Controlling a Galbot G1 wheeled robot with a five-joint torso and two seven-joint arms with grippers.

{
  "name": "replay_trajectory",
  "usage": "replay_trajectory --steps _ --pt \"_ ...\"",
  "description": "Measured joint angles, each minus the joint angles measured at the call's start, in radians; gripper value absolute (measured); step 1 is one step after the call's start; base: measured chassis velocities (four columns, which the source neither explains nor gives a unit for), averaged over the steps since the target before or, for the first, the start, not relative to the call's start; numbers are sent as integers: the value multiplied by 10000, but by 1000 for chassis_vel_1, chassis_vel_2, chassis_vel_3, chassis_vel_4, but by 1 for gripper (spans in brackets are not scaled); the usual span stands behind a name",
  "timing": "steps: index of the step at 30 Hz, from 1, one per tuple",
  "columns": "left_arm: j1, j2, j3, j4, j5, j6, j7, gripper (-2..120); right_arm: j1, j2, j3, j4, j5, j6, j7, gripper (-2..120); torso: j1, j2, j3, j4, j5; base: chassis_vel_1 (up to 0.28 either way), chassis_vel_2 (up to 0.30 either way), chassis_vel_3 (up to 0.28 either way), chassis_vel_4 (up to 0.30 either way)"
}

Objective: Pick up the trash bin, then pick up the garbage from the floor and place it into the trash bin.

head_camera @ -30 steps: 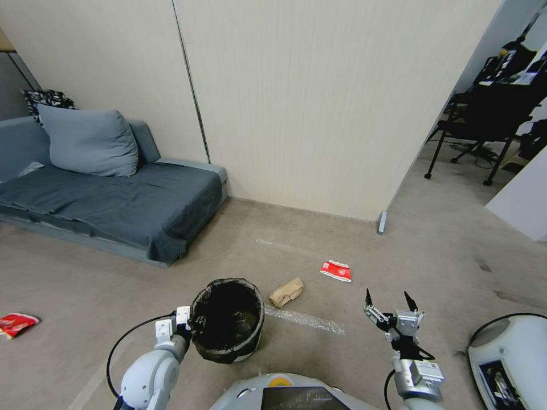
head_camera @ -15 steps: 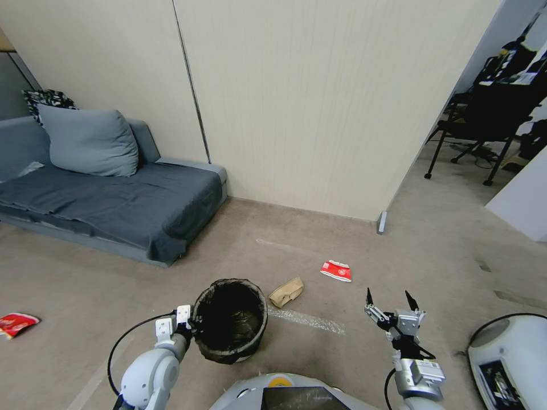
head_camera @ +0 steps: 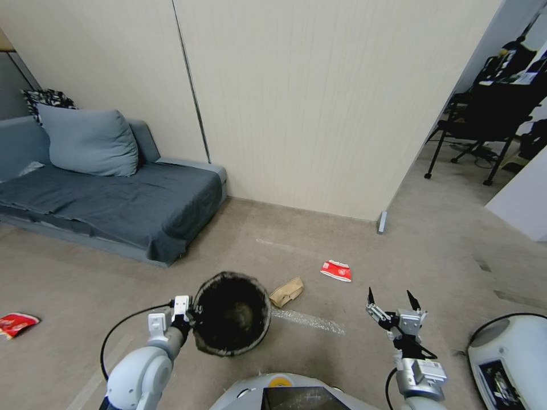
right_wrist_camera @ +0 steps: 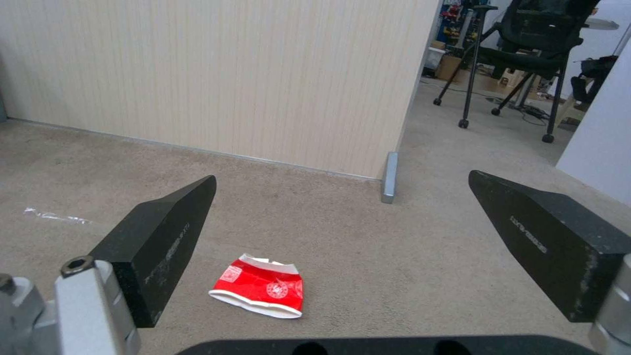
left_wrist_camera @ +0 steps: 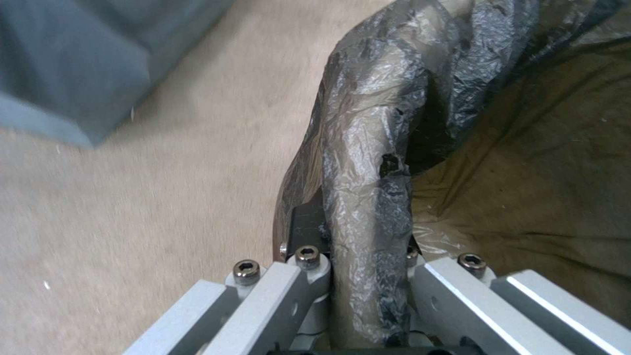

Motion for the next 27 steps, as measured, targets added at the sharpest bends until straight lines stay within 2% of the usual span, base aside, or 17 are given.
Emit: replay_trajectory --steps 7,16,25,27 --pt "270 -7 -76 -822 4 -148 -385 2 18 0 19 31 178 -29 -19 100 0 0 0 -1 1 0 0 0 0" --pt "527 -132 -228 -867 256 -382 -535 2 64 0 70 109 480 -254 -161 100 0 0 0 -1 -2 0 0 0 0" --pt "569 176 -448 -855 357 -536 -576 2 1325 0 259 -36 1037 -1870 -1052 100 0 -1 0 -2 -1 0 0 0 0" --pt "567 301 -606 -848 217 -536 -676 2 1875 -258 79 -224 1460 -2547 -1125 100 1 0 0 -4 -2 0 0 0 0"
